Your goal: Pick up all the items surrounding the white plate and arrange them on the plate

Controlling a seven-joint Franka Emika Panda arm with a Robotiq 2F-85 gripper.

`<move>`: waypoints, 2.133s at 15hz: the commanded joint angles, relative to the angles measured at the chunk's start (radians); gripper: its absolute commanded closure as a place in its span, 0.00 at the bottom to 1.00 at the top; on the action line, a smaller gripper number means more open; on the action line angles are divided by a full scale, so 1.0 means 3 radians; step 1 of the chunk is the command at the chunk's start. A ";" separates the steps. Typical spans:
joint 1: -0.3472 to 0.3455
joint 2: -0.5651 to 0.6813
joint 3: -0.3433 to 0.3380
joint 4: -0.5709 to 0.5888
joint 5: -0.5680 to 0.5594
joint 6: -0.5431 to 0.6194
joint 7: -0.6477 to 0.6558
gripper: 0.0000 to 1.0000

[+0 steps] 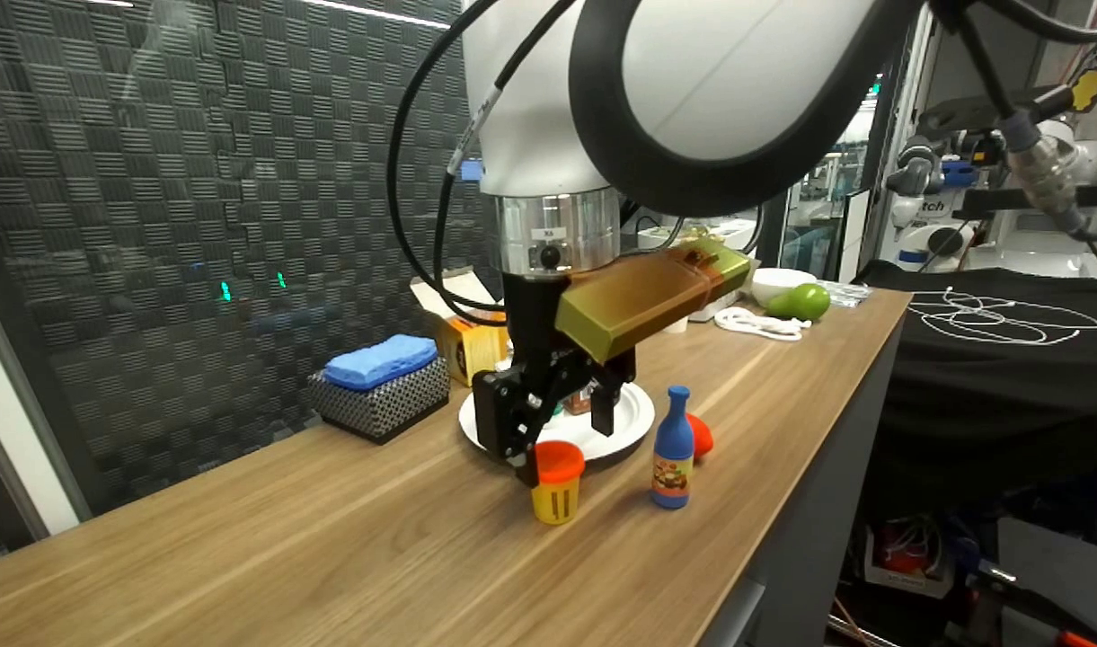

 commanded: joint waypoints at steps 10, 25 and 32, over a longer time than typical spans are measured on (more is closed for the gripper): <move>0.0022 -0.0012 -0.0021 0.0021 0.0102 0.0230 -0.0092 0.71; -0.0052 -0.0146 -0.0172 0.0051 -0.0460 0.0153 0.0271 0.71; -0.0049 -0.0009 -0.0243 0.0116 -0.0560 0.0163 0.0331 0.71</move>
